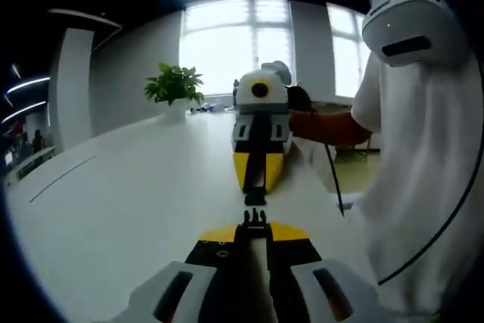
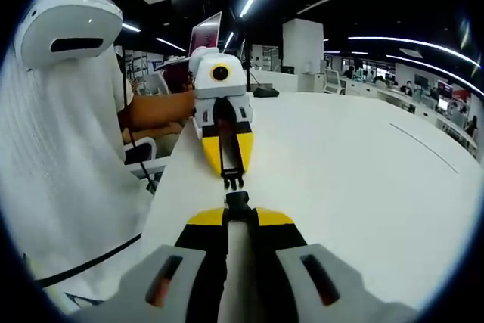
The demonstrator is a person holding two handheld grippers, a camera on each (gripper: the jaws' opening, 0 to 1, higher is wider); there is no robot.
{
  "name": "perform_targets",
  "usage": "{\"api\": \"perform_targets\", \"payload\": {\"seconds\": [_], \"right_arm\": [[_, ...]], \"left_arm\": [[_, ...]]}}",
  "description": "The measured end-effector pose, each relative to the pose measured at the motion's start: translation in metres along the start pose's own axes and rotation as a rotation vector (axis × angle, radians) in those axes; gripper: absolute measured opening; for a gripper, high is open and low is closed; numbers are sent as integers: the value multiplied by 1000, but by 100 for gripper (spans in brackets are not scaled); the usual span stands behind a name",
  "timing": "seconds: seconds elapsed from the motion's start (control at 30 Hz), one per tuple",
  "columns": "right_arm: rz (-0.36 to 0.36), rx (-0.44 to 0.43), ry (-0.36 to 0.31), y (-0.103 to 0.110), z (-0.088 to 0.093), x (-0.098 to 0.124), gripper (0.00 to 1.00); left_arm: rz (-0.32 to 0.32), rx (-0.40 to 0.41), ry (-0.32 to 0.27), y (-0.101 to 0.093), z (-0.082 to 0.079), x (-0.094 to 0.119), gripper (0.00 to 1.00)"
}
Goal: Snap the two parts of the plastic buckle together until the buckle closes and remains connected.
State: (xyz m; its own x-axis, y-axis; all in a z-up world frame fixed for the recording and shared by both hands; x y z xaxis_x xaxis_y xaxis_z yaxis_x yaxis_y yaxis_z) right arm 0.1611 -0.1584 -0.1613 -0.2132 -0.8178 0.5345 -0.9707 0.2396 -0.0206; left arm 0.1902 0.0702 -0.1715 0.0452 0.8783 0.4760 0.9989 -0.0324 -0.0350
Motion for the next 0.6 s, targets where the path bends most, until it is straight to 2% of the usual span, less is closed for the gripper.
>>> {"api": "perform_targets", "payload": {"seconds": [0.6], "right_arm": [[-16,4,7,1,-5,-7,12]], "left_arm": [[11,15,-10,0,1,-1,11]]}}
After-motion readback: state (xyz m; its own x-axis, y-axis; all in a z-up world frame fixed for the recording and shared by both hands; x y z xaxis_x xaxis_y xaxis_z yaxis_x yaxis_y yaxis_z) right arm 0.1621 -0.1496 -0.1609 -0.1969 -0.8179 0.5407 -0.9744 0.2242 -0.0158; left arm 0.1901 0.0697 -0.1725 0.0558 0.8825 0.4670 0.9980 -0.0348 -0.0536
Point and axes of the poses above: the point that each gripper's makers call its tool centre point, and the gripper's own axes: x roughly backward along the fingers, y roughly to its left, z roughly out of its underside, the point moved 10 cm from there along x, roughly backward along the fingers, and after that the axes turned 7 degrees about y, right-handed, at the moved point
